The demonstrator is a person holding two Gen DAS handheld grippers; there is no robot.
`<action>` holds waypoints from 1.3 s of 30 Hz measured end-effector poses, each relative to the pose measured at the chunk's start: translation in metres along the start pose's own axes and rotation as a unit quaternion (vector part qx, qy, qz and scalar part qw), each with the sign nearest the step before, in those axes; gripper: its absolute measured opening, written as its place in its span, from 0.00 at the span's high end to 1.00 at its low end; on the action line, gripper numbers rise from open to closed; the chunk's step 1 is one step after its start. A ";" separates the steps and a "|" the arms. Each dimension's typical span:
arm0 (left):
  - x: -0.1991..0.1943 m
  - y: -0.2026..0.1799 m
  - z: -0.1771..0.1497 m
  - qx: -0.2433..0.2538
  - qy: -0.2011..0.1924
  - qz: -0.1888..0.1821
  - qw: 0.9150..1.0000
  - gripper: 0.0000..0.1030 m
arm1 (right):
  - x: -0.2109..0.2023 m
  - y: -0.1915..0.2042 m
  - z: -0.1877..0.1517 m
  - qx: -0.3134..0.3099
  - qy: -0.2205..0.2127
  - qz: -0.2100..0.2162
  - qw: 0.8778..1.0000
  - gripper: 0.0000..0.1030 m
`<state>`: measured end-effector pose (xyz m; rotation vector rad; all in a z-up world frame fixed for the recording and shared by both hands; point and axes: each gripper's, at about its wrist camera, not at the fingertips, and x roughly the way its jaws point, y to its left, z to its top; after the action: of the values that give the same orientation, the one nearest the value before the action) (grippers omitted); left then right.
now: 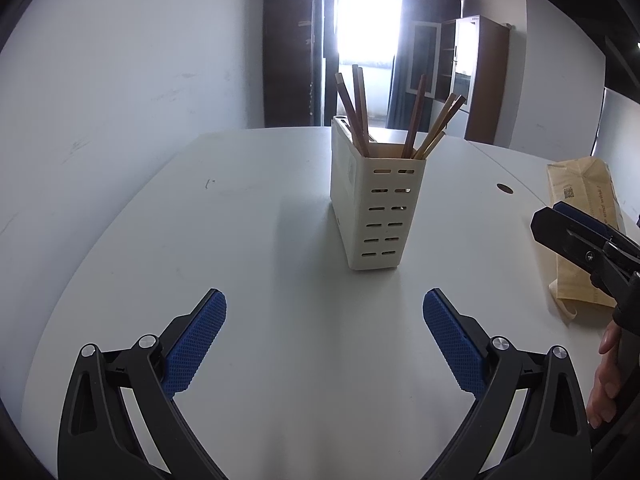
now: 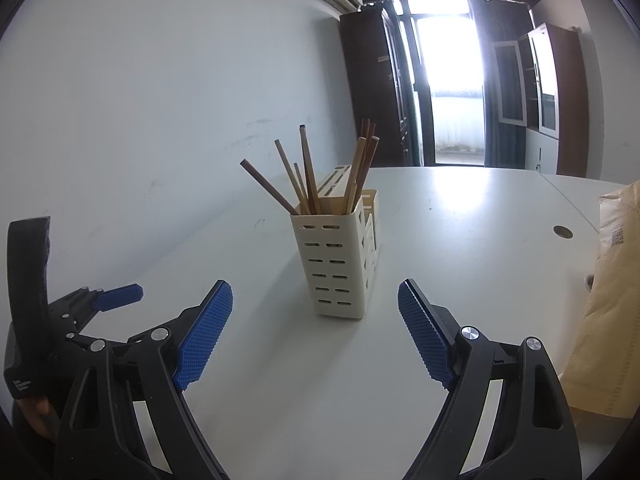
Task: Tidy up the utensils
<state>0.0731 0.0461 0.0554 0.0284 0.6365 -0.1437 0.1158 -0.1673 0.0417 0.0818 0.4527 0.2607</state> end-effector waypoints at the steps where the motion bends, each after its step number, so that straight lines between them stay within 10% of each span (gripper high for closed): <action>1: 0.000 0.000 0.000 0.001 0.000 0.000 1.000 0.06 | 0.000 0.000 0.000 0.000 0.001 0.000 1.000 0.17; 39: -0.003 0.003 -0.001 -0.008 0.002 0.004 1.000 0.06 | 0.003 0.003 0.001 0.000 0.008 0.001 1.000 0.17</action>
<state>0.0701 0.0495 0.0563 0.0154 0.6413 -0.1309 0.1183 -0.1638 0.0414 0.0794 0.4675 0.2631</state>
